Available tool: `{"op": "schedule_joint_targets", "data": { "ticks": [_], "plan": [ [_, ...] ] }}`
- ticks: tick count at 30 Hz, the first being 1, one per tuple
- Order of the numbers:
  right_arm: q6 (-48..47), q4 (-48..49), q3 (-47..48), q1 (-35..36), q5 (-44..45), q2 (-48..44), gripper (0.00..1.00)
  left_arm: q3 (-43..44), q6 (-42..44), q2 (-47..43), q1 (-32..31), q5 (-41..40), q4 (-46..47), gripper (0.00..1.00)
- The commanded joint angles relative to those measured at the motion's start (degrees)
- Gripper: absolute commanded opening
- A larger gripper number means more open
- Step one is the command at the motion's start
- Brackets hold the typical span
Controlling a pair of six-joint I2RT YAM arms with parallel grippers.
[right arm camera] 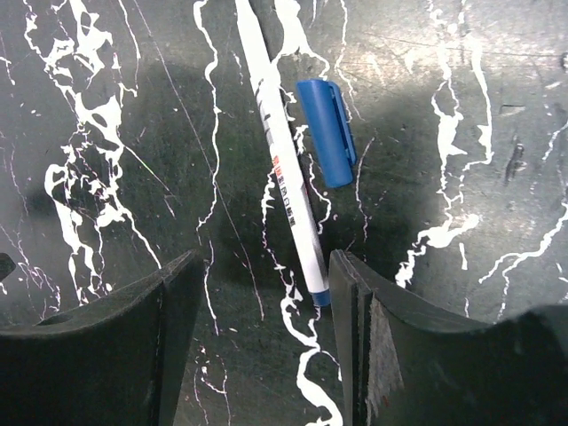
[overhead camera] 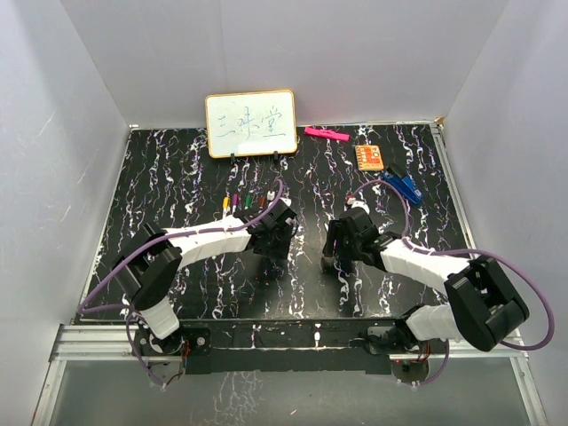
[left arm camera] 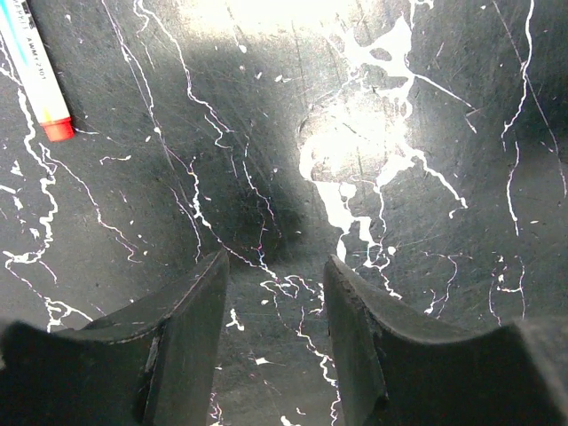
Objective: Insert the pens into the pen caps
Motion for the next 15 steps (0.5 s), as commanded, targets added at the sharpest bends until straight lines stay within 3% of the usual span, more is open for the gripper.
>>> {"op": "schedule_joint_targets", "data": {
  "ticks": [1,15],
  "plan": [
    [1.0,4.3,0.3,1.1,-1.8,1.1,0.56,-0.5,-0.4,-1.9,0.5,-0.6,0.5,0.46],
    [3.2,7.4,3.5,5.8,-6.9,4.8,0.54,-0.4,0.1,-0.6,1.5,-0.1,0.9,0.46]
  ]
}}
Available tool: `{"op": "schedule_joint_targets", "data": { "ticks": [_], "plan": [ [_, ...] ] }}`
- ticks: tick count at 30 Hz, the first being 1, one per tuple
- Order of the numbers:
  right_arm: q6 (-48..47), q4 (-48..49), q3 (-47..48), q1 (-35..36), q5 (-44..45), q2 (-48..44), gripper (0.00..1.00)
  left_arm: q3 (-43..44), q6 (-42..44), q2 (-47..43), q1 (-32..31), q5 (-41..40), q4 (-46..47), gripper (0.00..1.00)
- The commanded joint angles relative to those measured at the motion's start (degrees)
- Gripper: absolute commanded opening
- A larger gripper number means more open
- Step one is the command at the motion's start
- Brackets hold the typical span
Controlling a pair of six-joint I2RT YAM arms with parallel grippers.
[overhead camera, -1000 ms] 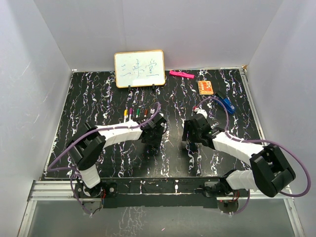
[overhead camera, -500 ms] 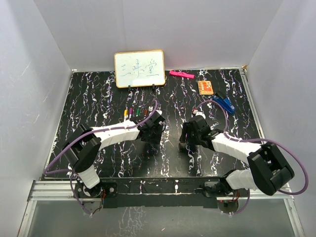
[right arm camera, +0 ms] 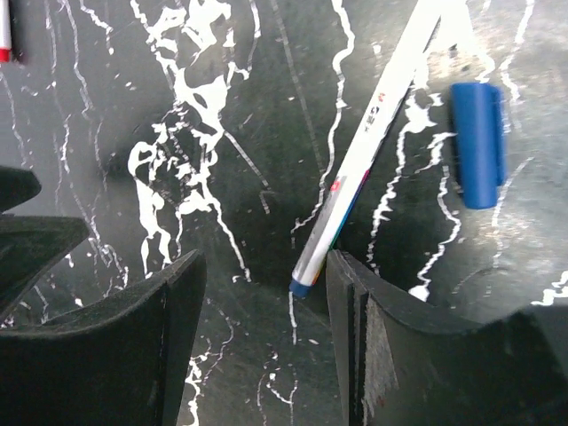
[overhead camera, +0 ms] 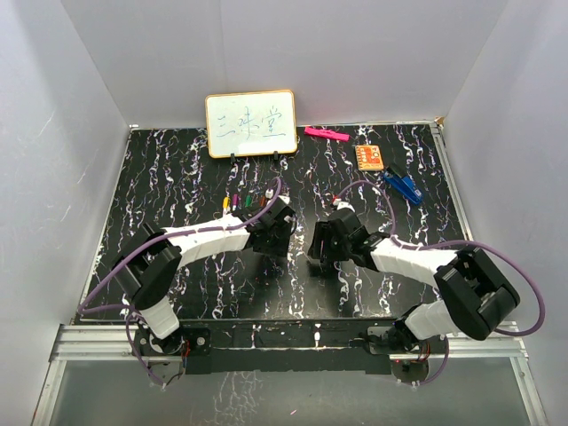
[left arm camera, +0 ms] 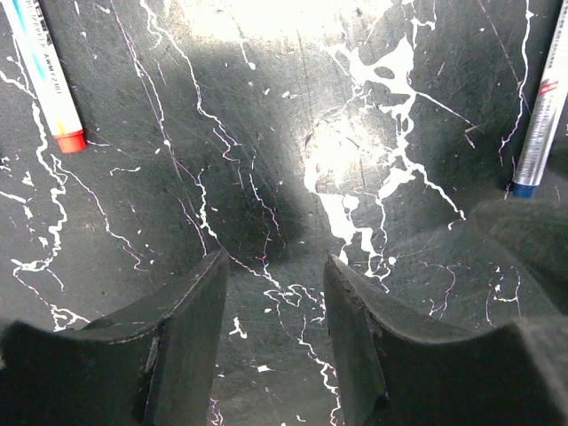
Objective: Insert the pens into the pen caps
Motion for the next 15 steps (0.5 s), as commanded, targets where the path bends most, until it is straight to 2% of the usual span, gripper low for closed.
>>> {"op": "schedule_joint_targets", "data": {
  "ticks": [1,5,9,15],
  "plan": [
    [1.0,1.4,2.5,1.4,-2.8,0.0,0.54,-0.3,0.2,-0.6,0.6,0.0,0.0,0.46],
    [0.5,-0.6,4.0,1.4,-0.5,-1.1,0.54,-0.3,0.7,0.2,0.9,0.8,1.4,0.46],
    [-0.2,-4.2,5.6,1.4,3.7,-2.8,0.55,-1.4,3.1,0.3,0.9,3.2,7.0,0.46],
    [-0.5,-12.8,11.5,1.4,11.8,-8.9,0.64,1.2,4.8,2.7,0.9,4.9,10.4,0.46]
  ]
}}
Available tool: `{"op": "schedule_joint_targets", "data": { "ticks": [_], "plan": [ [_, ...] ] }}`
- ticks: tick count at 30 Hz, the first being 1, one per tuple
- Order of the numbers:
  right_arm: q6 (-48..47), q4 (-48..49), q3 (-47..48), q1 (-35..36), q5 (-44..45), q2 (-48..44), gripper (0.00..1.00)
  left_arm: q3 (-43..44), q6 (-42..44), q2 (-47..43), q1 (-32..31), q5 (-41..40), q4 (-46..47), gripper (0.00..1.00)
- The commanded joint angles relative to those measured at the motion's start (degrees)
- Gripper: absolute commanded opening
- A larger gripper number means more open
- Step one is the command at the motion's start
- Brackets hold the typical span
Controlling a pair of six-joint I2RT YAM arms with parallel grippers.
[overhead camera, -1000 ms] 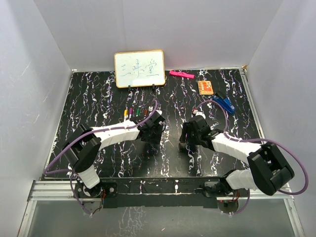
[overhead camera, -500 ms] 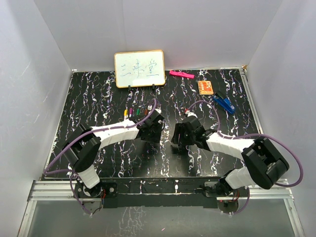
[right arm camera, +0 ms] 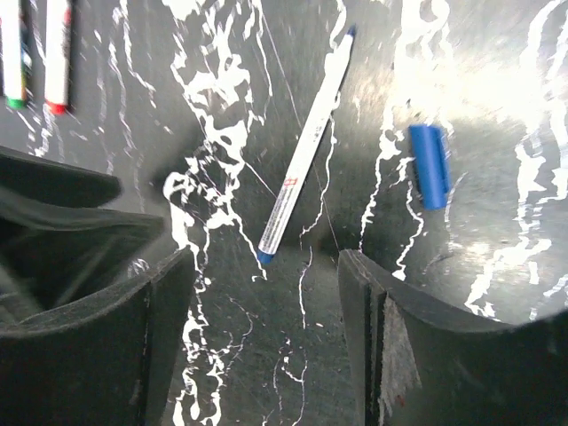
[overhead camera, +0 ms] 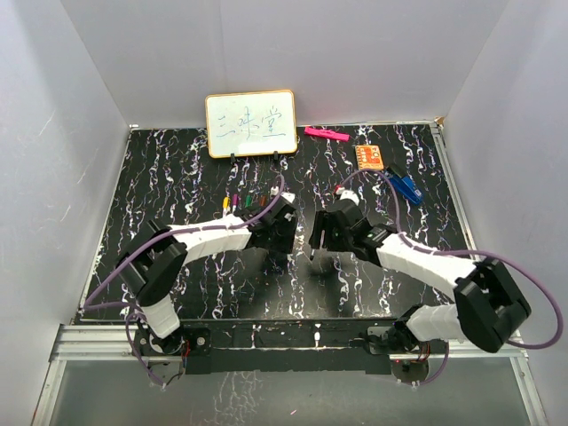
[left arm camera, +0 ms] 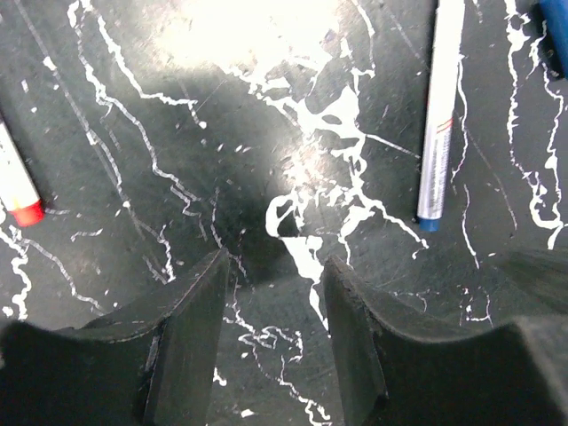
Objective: Insert the pens into the pen caps
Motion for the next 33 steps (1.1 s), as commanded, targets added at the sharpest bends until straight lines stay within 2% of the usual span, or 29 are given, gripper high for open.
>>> {"op": "schedule_joint_targets", "data": {
  "ticks": [1,5,8,15,23,28,33],
  "plan": [
    [-0.9,-6.9,7.3,0.2,9.3,-6.8,0.67,3.0,2.3,2.0,0.3,2.3,3.0,0.46],
    [-1.3,-13.1,11.1,0.0,16.1,-10.9,0.81,6.0,2.5,4.7,0.2,3.4,3.7,0.47],
    [-2.5,-15.4,12.0,0.1,17.8,-13.6,0.84,8.5,2.6,6.7,0.2,3.5,3.7,0.47],
    [-1.7,-20.7,12.8,0.1,21.6,-13.6,0.85,14.6,3.7,12.0,0.2,2.7,1.6,0.47],
    [-0.6,-20.0,12.2,0.0,20.8,-12.9,0.85,26.0,6.6,21.9,0.2,-5.1,-10.3,0.47],
    [-0.4,-18.8,11.2,0.1,19.9,-13.1,0.85,27.8,7.0,23.6,0.3,-4.2,-11.9,0.47],
    [-0.1,-18.8,11.4,0.0,20.3,-13.2,0.85,30.3,8.0,25.5,0.2,-6.7,-18.2,0.46]
  ]
}}
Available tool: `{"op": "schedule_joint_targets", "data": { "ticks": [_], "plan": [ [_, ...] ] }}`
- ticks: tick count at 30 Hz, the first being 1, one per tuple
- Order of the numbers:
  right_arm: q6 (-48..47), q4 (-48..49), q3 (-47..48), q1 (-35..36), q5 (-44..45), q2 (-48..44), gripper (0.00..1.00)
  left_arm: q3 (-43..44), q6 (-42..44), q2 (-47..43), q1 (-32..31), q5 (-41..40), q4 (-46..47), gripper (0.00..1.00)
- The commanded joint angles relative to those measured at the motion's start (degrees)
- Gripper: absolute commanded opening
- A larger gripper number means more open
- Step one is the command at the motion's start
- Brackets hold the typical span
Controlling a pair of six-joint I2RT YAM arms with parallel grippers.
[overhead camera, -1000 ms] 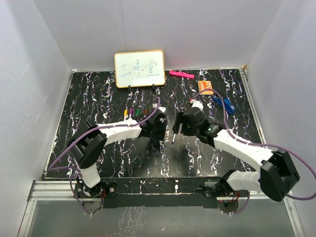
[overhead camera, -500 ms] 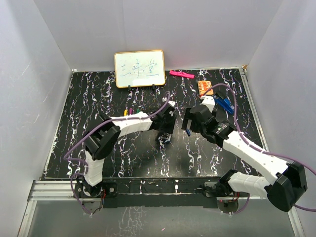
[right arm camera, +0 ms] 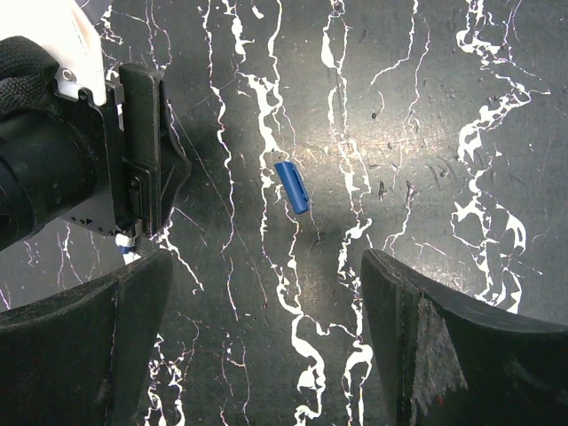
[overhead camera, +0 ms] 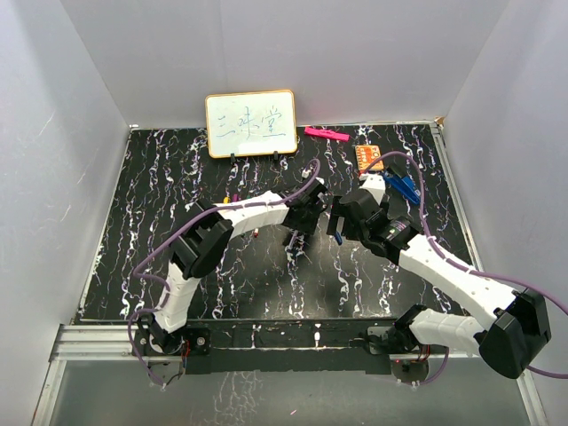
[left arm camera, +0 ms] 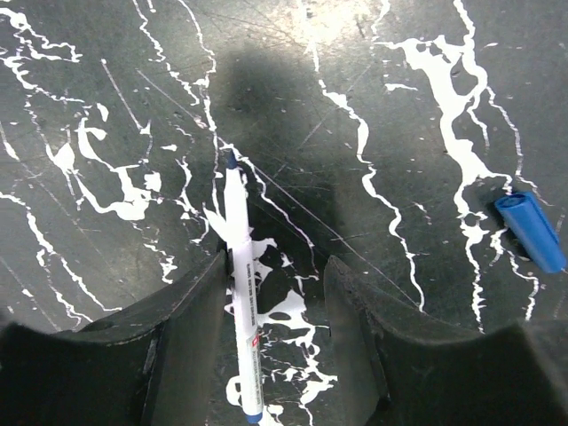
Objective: Insert the pens into the pen caps
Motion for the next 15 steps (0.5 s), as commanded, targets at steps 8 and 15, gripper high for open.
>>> {"op": "schedule_joint_targets", "data": {
  "ticks": [8,15],
  "plan": [
    [0.4,2.8,1.4,0.0,1.5,-1.1,0.86,-6.1,1.5,-0.2,0.3,-8.7,-15.5,0.45],
    [0.9,3.3,1.7,0.0,0.4,-0.3,0.86,-7.8,2.6,-0.2,0.3,-8.8,-17.4,0.39]
  ]
}}
